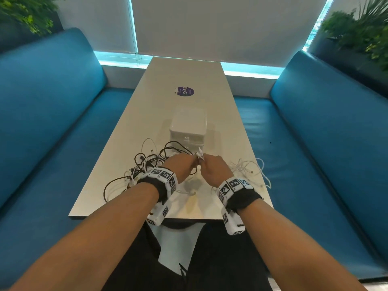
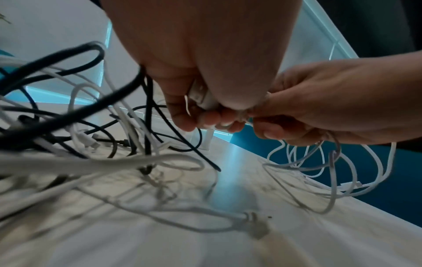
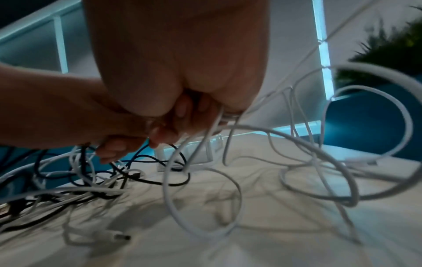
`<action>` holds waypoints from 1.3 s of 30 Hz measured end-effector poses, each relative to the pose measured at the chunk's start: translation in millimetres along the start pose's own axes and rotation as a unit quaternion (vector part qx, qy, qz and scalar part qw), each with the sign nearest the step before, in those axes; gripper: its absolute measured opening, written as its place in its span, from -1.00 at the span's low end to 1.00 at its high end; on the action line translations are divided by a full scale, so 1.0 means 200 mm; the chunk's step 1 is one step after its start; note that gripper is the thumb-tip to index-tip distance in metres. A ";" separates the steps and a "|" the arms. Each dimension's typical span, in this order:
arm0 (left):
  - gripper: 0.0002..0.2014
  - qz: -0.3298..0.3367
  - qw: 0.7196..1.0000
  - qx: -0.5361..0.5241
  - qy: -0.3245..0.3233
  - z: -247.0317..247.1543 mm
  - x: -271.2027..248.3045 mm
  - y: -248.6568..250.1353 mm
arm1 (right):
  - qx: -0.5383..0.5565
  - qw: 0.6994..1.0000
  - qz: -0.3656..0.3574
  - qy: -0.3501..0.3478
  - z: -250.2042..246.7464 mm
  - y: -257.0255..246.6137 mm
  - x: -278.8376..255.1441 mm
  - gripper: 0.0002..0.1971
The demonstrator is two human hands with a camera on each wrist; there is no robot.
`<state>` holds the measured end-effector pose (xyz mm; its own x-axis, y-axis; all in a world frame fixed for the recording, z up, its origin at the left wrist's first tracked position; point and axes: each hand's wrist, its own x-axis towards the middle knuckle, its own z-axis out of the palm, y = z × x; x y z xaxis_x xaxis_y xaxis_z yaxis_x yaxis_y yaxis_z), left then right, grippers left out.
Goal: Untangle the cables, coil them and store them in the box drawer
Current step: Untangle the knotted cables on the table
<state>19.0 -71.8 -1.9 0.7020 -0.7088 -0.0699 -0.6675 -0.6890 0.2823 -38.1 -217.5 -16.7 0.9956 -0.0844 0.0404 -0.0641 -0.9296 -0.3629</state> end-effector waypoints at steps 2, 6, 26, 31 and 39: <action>-0.76 -0.004 1.000 -0.008 0.007 0.01 -0.02 -0.02 | -0.008 1.000 0.014 -0.009 0.00 0.02 -0.01 -0.70; -0.79 -0.029 0.999 -0.029 -0.018 0.01 -0.03 -0.03 | -0.092 0.994 0.046 -0.030 0.03 0.06 -0.05 -0.76; -0.80 0.040 0.998 0.020 -0.050 0.03 -0.03 -0.05 | -0.034 0.983 0.179 0.033 -0.20 0.22 -0.06 -0.71; -0.84 0.012 0.999 -0.031 -0.002 -0.01 -0.01 -0.01 | 0.117 0.981 0.157 -0.003 -0.12 0.06 -0.02 -0.66; -0.80 -0.027 0.993 -0.106 0.036 0.00 -0.01 -0.02 | 0.299 0.941 0.160 -0.011 -0.06 -0.06 -0.05 -0.66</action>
<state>20.3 -67.2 -2.8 0.7568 -0.6532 -0.0232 -0.5666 -0.6734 0.4749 -47.5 -209.8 -2.4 0.9338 -0.3110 -0.1770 -0.3172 -0.4902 -0.8119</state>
